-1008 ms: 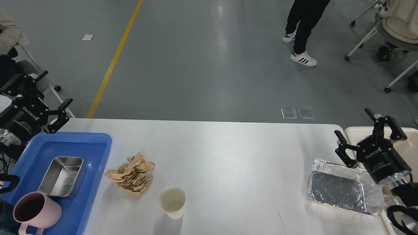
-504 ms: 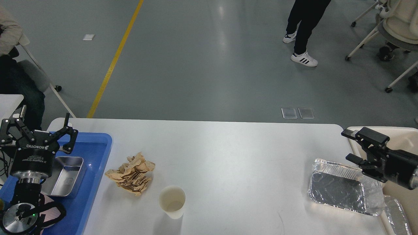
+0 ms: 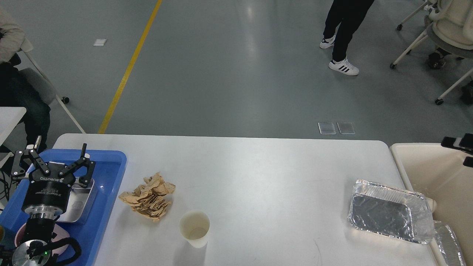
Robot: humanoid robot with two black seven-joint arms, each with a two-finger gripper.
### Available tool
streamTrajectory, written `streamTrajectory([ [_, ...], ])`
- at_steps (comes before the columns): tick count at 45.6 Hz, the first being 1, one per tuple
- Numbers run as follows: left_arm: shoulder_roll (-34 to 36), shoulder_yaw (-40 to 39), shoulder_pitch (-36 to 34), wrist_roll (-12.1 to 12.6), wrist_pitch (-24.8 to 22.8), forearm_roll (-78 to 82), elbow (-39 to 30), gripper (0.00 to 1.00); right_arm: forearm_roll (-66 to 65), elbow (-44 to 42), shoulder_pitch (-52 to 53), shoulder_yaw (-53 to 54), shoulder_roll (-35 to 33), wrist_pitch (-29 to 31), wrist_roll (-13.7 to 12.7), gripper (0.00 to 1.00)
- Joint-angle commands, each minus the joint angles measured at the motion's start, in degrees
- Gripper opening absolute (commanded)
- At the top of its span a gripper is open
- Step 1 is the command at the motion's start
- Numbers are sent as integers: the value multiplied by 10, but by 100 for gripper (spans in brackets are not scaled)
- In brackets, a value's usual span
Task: Tidy desktop
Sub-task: 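Lower the right gripper to the edge of the foil tray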
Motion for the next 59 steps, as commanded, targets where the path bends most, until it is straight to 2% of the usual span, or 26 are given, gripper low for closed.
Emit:
streamTrajectory([
  [1,1,-1,0,-1,3,2,15,97,-86,7,0,1,-12,-7,0,100],
  [6,1,-1,0,0,3,4,25,97,-190,13,-1,-4,-14,-71,1,100],
  [10,3,-1,-3,0,4,4,27,97,-244,26,-1,-34,-22,-90,2,99],
  [20,4,1,-14,-1,11,5,28,97,-252,83,-1,-147,-100,-139,9,100],
  [31,5,2,-20,0,25,6,29,97,-254,164,0,-301,-200,-264,35,100],
  [40,5,2,-22,0,29,6,29,97,-246,162,8,-314,-193,-278,34,100],
  [46,5,8,-25,1,35,6,28,97,-229,163,10,-309,-161,-280,34,100],
  [55,10,24,-26,5,42,6,28,97,-71,169,26,-306,-136,-273,31,100],
  [59,10,24,-27,6,48,6,28,97,-55,169,28,-308,-130,-272,31,100],
])
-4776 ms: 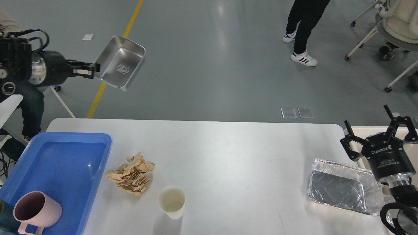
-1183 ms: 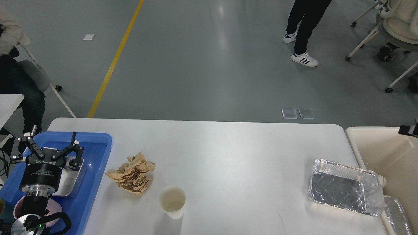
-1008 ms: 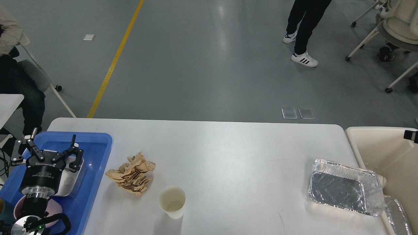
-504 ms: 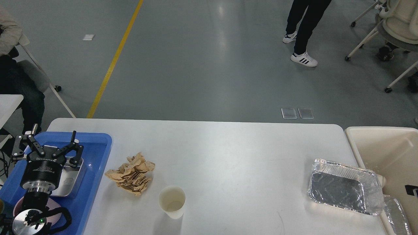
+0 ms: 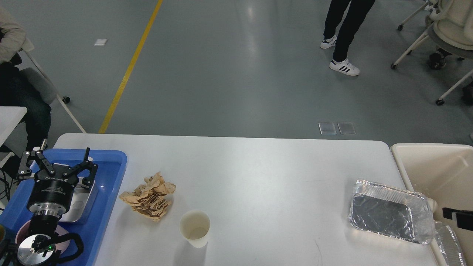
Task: Tidy desktop
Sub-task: 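Lower the right gripper to the edge of the foil tray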
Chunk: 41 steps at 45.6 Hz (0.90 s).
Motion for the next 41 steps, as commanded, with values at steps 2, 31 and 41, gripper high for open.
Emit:
streamTrajectory([
  [2,-1,1,-4,2,7,0,0,97,33,1,3,-8,9,2,-1,100],
  [31,-2,22,-23,-1,54,37,0,97,-50,-264,43,-62,248,6,-12,100],
  [41,-5,22,-22,2,60,36,1,97,-49,-348,105,-116,303,22,-17,100],
])
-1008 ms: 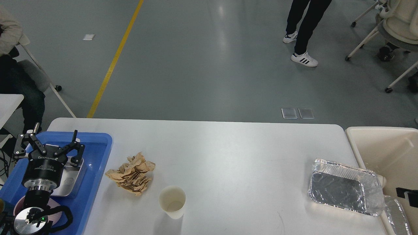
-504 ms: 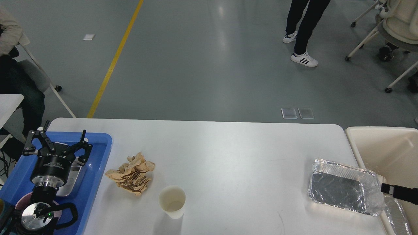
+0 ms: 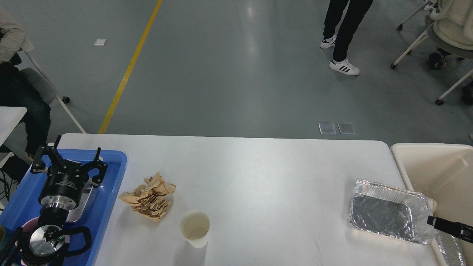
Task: Tidy desktop
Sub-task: 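Lower the right gripper to the edge of the foil tray, then grasp the foil tray with the right gripper and slide it toward the table center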
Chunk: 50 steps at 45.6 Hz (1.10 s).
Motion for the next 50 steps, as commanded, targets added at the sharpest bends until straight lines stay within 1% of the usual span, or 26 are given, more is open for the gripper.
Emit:
streamTrajectory([
  [1,-3,0,-1,2,4,-1,1,97,2,-54,50,-48,31,11,-2,100],
  [9,-7,13,-1,2,4,-1,4,97,4,-135,126,-123,74,10,1,100],
  [19,-7,13,0,2,3,-1,4,97,5,-186,146,-149,123,10,3,100],
  [34,-8,24,-1,2,3,-1,4,97,5,-197,149,-149,145,9,4,100],
  [36,-8,25,-1,2,3,-1,4,97,5,-197,149,-150,150,9,4,96],
  [39,-8,25,0,2,2,-1,4,97,4,-197,149,-152,157,9,3,83],
  [42,-8,25,1,2,2,-1,4,97,4,-197,151,-167,163,9,3,72],
  [45,-7,25,1,2,1,-1,4,97,4,-201,159,-186,166,9,3,57],
  [50,-6,25,3,2,0,-1,4,97,4,-228,182,-221,183,9,5,41],
])
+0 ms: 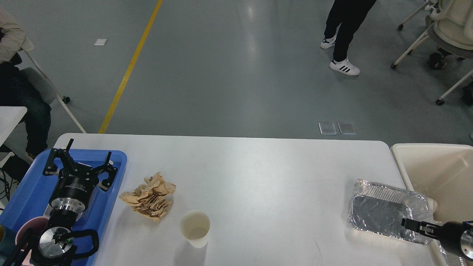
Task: Tidy desktop
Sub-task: 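Grasp the foil tray with the right gripper and slide it toward the table center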
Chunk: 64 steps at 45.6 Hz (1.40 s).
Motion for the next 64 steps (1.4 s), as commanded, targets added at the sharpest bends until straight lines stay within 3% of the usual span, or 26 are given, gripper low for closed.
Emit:
streamTrajectory([
  [1,2,0,2,0,-2,0,0,97,1,-30,22,-36,18,0,2,39],
  [9,3,0,3,-2,-3,0,0,97,1,-47,27,-44,25,-1,7,7],
  [12,3,0,4,-2,-3,0,0,97,1,-47,27,-45,25,0,7,0],
  [17,2,0,2,-2,-3,0,0,97,1,-46,24,-45,25,-1,11,0],
  [25,2,0,2,-2,-2,0,0,97,2,-46,27,-62,20,-2,42,0],
  [35,2,0,4,-2,-3,0,0,97,22,-39,45,-62,12,0,45,0],
  [42,4,0,3,0,-3,0,0,97,38,-3,52,-61,-37,10,61,0],
  [64,8,0,-2,-3,3,1,-1,97,131,136,195,-54,-241,121,72,0],
])
